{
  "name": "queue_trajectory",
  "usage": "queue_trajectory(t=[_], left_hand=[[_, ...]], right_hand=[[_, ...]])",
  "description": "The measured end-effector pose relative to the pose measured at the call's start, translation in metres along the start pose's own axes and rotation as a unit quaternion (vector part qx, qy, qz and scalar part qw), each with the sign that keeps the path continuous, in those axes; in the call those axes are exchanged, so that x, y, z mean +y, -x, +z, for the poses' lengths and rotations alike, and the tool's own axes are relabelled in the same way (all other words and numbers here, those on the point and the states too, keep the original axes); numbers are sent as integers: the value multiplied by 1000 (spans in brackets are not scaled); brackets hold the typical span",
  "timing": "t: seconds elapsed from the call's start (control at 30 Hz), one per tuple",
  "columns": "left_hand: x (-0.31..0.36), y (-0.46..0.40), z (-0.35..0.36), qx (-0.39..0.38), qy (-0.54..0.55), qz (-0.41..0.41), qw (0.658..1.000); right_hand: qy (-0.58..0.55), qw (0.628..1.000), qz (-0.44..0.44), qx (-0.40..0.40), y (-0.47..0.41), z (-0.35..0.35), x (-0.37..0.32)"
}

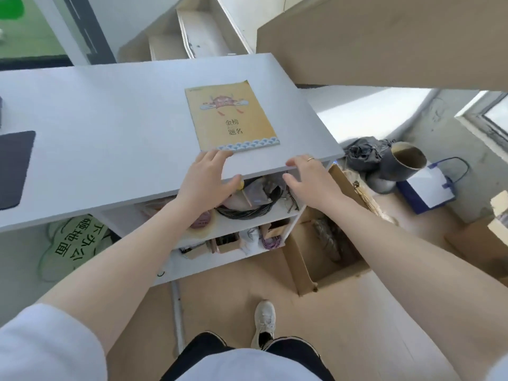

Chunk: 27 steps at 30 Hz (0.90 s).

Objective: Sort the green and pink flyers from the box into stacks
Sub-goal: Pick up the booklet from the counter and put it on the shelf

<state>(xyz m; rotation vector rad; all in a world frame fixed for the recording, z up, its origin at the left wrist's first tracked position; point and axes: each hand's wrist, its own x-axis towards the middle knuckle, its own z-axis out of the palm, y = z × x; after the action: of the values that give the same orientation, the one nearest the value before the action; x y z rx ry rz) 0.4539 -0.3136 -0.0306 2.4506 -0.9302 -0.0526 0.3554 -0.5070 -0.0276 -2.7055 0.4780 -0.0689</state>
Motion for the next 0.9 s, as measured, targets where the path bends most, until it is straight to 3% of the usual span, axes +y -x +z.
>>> queue_trajectory(t=[0.2, 0.37, 0.57, 0.63, 0.7, 0.77, 0.83, 0.9], left_hand=[[-9, -54, 14, -2, 17, -124, 992], [-22, -86, 21, 7, 29, -236, 971], [-40, -138, 22, 0, 55, -364, 930], [-36, -154, 18, 46, 180, -400, 897], [-36, -165, 13, 94, 335, -444, 825], [-45, -169, 8, 116, 418, -473, 767], [-52, -167, 5, 89, 445, -466, 759], [-49, -160, 6, 58, 444, -420, 790]], right_hand=[[14, 998, -35, -50, -94, -7, 29], [-38, 992, 34, -117, -152, -1, 35], [-50, 989, 62, -128, -204, 8, 19], [-96, 983, 84, -132, -219, 13, 5], [-185, 963, 142, -133, -233, 15, -7], [-284, 927, 216, -117, -246, 14, -11], [-369, 883, 266, -112, -255, 11, -5], [-372, 880, 264, -130, -254, 11, 1]])
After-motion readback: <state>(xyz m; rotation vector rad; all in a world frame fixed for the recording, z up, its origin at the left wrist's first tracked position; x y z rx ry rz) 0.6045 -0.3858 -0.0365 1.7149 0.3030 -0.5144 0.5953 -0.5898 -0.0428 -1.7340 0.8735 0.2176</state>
